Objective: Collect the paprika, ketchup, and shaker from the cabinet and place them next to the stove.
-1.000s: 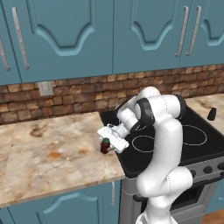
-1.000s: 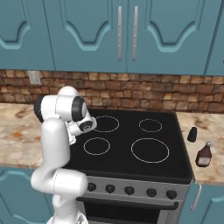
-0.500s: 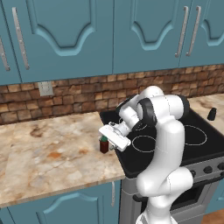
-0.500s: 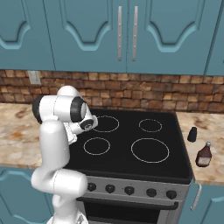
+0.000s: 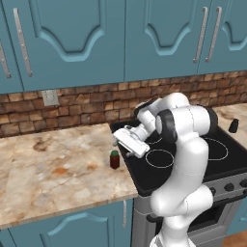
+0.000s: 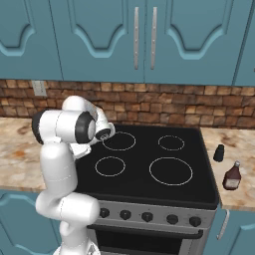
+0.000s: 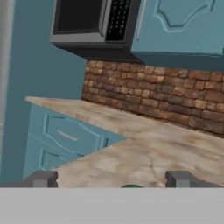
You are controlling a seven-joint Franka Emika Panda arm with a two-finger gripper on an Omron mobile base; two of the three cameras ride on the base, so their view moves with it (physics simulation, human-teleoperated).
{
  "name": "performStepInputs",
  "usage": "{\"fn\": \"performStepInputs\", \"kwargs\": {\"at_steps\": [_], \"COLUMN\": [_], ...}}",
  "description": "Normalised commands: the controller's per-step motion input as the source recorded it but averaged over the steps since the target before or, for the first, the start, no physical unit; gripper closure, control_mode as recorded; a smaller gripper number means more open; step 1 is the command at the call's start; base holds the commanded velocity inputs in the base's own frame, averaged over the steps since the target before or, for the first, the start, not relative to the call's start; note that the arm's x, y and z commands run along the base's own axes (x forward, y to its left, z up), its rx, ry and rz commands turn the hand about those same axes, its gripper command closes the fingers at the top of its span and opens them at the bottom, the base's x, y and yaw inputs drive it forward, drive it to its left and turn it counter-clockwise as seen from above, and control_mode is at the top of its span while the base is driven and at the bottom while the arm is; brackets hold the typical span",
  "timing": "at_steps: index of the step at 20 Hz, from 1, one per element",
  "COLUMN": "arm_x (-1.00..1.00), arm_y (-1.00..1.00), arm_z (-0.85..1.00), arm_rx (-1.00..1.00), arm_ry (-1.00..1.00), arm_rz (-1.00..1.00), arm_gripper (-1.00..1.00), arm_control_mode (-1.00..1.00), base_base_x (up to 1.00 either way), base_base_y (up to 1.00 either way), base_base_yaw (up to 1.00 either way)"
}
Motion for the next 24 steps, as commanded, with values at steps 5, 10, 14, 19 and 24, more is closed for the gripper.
{"fn": "performStepInputs", "kwargs": {"at_steps": [5,10,14,19,24], "arm_x": [-0.65,-1.0,-1.0,-1.0,-0.97], "arm_y": [-0.15,-0.02,0.0,-0.01,-0.07], "arm_z": [0.58,0.55,0.6,0.66,0.7], "arm_rx": [0.0,0.0,0.0,0.0,0.0], "arm_ry": [-0.09,-0.05,-0.03,0.0,0.01], "arm_rz": [-0.01,-0.09,-0.12,-0.14,-0.16], "arm_gripper": [-1.0,-1.0,-1.0,-1.0,-1.0], "arm_control_mode": [-1.0,-1.0,-1.0,-1.0,-1.0], "base_base_x": [0.0,0.0,0.0,0.0,0.0], "base_base_y": [0.0,0.0,0.0,0.0,0.0], "base_base_yaw": [0.0,0.0,0.0,0.0,0.0]}}
